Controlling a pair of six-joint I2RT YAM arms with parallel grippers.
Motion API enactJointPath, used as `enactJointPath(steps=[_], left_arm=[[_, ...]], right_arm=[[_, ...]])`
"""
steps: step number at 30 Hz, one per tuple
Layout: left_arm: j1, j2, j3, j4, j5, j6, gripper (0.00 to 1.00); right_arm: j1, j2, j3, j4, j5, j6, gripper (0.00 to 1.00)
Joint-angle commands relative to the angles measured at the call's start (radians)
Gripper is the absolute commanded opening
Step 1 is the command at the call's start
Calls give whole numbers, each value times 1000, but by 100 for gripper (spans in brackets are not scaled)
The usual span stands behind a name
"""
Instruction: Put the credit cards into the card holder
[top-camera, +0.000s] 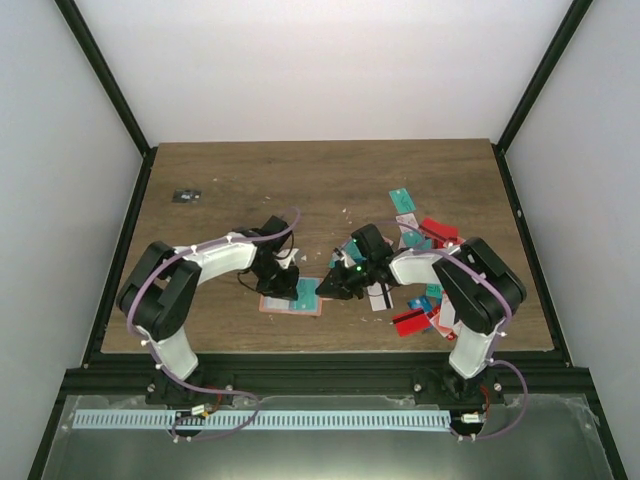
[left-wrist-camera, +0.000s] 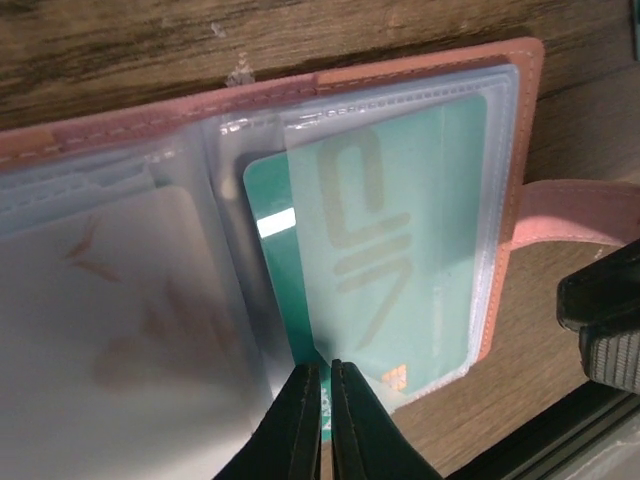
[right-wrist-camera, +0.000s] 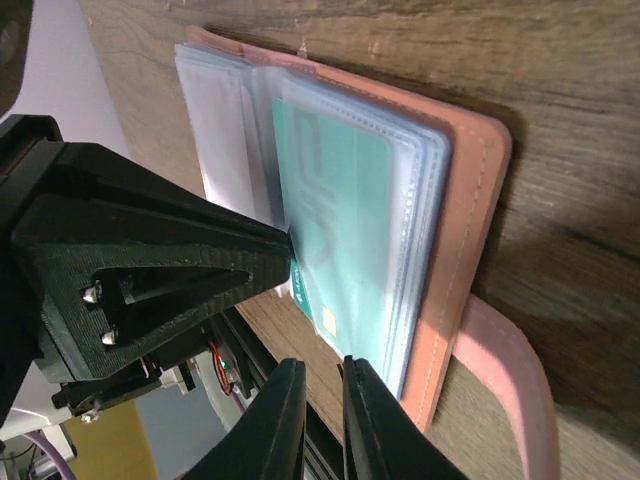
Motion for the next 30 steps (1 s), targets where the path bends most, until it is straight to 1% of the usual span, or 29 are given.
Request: enactJointPath(steps=[1, 13, 30], left_arm=[[-7, 29, -10, 20, -7, 25, 5], [-13, 61, -48, 32, -23, 37, 4], [-13, 51, -59, 35, -10, 40, 4]], right_arm=[[11, 43, 49, 11, -19, -9, 14], [13, 83, 64, -4, -18, -25, 18], [31, 116, 111, -16, -23, -27, 19]])
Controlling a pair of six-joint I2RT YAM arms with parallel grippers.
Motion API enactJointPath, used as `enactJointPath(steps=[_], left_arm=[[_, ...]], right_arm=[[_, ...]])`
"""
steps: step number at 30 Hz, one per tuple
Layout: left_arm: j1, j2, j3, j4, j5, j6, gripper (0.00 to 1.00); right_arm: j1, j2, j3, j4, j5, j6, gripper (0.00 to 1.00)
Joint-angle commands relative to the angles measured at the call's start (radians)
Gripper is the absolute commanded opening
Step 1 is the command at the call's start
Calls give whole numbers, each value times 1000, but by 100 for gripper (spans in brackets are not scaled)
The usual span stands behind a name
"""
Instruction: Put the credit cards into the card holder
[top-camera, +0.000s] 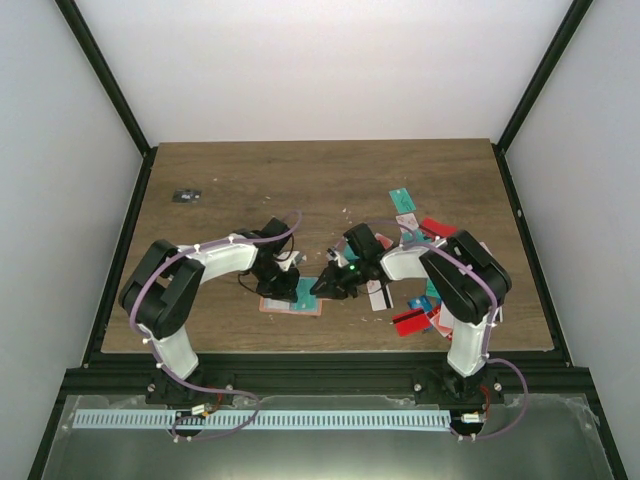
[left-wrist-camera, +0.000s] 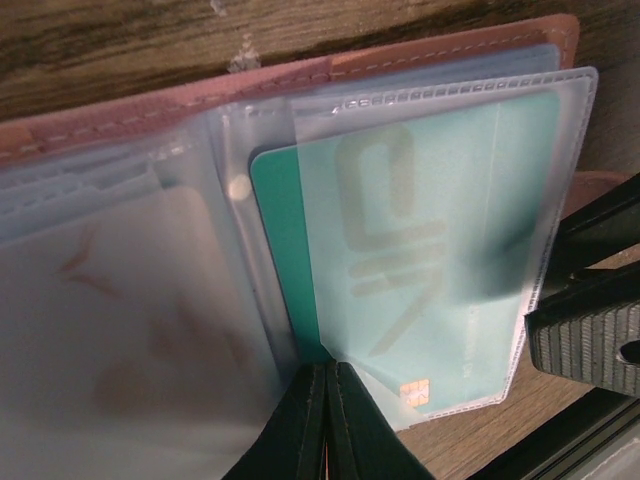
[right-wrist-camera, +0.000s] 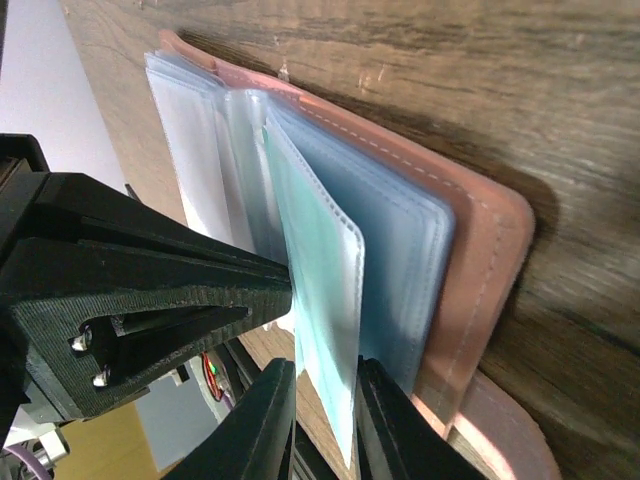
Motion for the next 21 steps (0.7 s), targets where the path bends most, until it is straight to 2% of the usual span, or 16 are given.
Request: enactJointPath(steps=[1, 11, 17, 21], left_arm=[[-9, 23, -40, 6, -12, 15, 4], [-9, -57, -1, -17, 12, -17, 4], [6, -161, 53, -113, -60, -41, 13], [50, -276, 37, -175, -158, -59, 28]], right_arm=[[13, 17, 42, -8, -13, -8, 19], [42, 39, 84, -10, -29, -6, 19], [49, 38, 119, -28, -32, 0, 22], [63, 61, 169, -45, -41, 16, 29]])
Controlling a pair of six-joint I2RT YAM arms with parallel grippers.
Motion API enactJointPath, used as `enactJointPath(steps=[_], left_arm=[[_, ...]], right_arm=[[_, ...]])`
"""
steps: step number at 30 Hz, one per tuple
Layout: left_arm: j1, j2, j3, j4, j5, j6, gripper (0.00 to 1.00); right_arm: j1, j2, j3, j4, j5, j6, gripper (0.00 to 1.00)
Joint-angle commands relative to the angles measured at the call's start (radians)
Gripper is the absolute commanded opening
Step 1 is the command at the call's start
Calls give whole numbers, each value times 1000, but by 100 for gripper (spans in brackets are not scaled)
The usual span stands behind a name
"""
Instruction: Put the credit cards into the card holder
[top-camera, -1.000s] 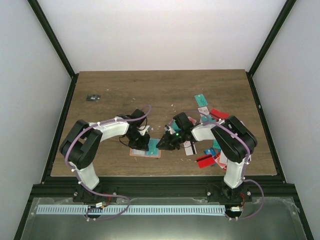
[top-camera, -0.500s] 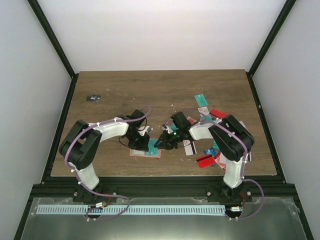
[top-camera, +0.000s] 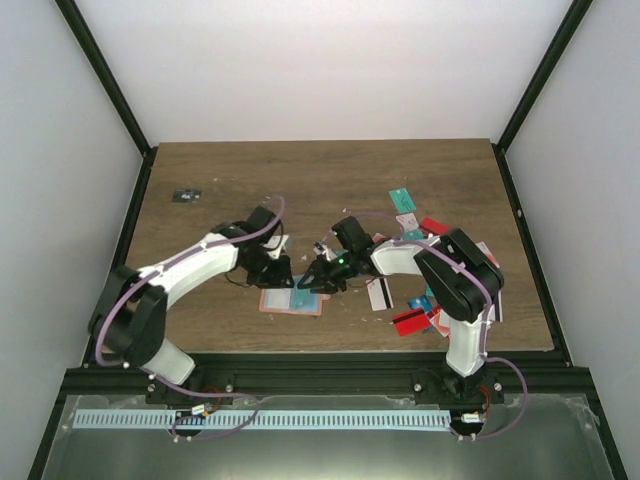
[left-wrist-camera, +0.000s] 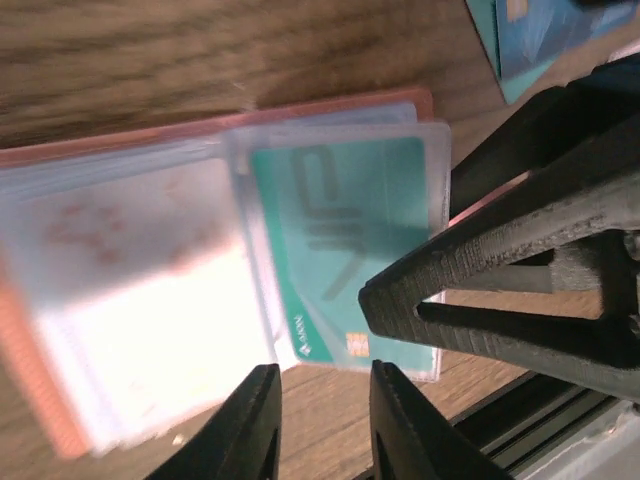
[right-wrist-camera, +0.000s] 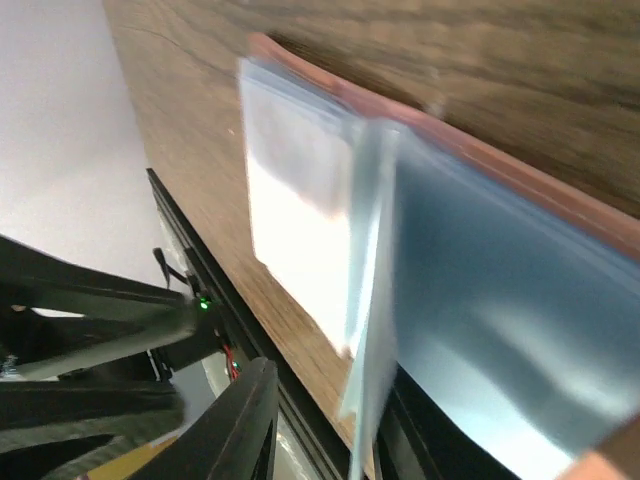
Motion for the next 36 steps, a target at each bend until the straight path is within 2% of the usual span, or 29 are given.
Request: enactJointPath(steps=[1, 6, 12, 18, 21, 26, 33, 36], left_arm=[[59, -141, -1, -100, -135, -28, 29], [150, -296, -62, -136, -213, -46, 34], [205, -378, -96, -153, -221, -57, 35], [206, -386, -83, -140, -168, -48, 38], [206, -384, -82, -110, -122, -51, 38], [194, -353, -72, -49, -39, -58, 39], [102, -227, 34, 10, 17, -24, 39], [31, -153, 90, 36, 27, -21, 39]], right_arm=[[28, 39, 92, -25, -30, 22, 31], [74, 108, 228, -43, -62, 53, 40], [102, 206, 347, 43, -193, 119, 49], [82, 128, 404, -138, -124, -27, 54], [52, 45, 373, -236, -45, -95, 55], [-29, -139, 220, -323, 86, -136, 57], [-148, -414, -8, -434, 261, -139, 65], [-192, -495, -53, -602, 462, -81, 71]])
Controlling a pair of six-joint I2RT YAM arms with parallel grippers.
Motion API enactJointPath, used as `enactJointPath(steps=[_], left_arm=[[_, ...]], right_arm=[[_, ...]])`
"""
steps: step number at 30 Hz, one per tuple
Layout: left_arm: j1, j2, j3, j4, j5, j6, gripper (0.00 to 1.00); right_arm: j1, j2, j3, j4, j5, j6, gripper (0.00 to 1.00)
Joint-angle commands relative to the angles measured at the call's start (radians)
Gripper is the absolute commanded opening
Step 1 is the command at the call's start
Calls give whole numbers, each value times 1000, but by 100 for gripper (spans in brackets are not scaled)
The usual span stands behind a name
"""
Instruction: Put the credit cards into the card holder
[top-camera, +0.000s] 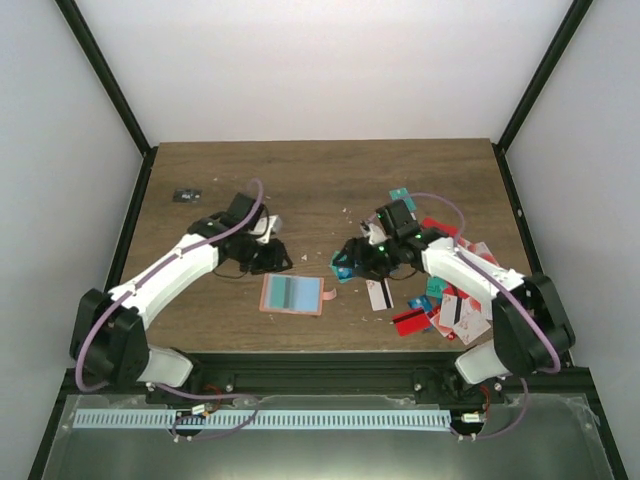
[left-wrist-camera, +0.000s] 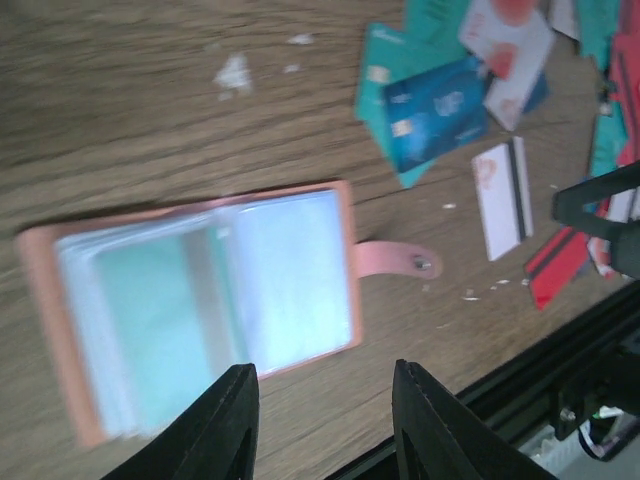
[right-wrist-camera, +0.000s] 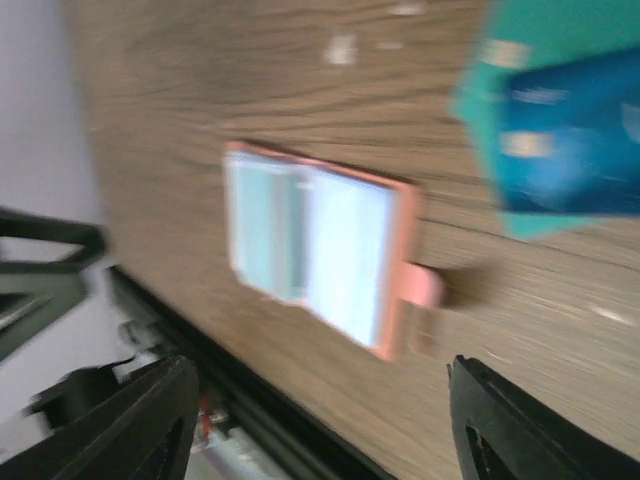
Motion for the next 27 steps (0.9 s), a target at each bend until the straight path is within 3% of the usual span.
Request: enactJointPath(steps=[1, 9, 12, 17, 21, 27], left_arm=[[-97, 95, 100, 71, 50, 21, 39], [-254, 322, 271, 116, 52, 18, 39], [-261, 407, 342, 101, 40, 40, 39], [-260, 551, 467, 22, -3, 112, 39], [-254, 626, 542, -38, -26, 174, 33], [-191, 560, 464, 2, -33, 191, 31]], right_arm=[[-52, -111, -57, -258, 297, 57, 74], [-65, -285, -188, -406, 497, 249, 98], [-65, -330, -214, -378, 521, 247, 100], [-78, -368, -262, -136, 384, 160, 99], [-98, -332, -274, -39, 283, 126, 99], [-119, -298, -290, 41, 181, 102, 99]])
